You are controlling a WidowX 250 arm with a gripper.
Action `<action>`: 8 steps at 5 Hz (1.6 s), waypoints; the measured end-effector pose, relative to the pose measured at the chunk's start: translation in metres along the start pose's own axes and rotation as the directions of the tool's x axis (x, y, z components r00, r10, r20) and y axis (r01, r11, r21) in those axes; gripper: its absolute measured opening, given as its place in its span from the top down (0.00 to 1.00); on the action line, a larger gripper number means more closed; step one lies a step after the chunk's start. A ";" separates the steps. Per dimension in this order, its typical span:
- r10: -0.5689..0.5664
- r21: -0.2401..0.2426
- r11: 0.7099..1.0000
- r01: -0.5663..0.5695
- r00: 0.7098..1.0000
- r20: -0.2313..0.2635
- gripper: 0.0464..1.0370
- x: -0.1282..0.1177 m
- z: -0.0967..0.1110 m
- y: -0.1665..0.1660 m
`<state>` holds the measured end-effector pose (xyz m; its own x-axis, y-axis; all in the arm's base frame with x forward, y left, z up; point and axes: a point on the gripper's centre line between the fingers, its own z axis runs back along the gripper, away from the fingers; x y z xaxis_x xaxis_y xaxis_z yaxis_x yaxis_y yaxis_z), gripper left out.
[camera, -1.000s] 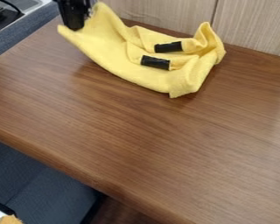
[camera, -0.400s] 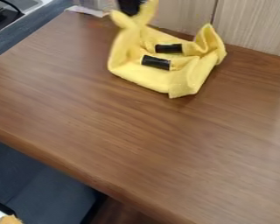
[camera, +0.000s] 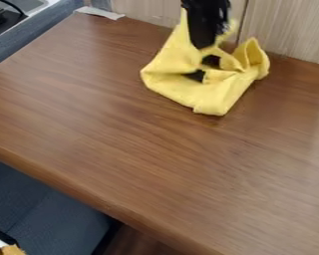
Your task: Fold the cloth from left to right
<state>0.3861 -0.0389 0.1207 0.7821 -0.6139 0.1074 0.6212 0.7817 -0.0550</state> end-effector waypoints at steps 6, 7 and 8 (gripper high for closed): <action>0.002 0.047 0.999 0.003 0.995 -0.098 0.07 0.001 -0.047 -0.020; 0.007 0.027 1.000 -0.004 0.996 -0.085 0.04 0.000 -0.042 -0.019; 0.008 0.022 1.000 -0.007 0.998 -0.061 0.04 -0.003 -0.026 -0.018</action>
<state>0.3745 -0.0540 0.0952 0.7888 -0.6129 0.0457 0.6144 0.7882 -0.0337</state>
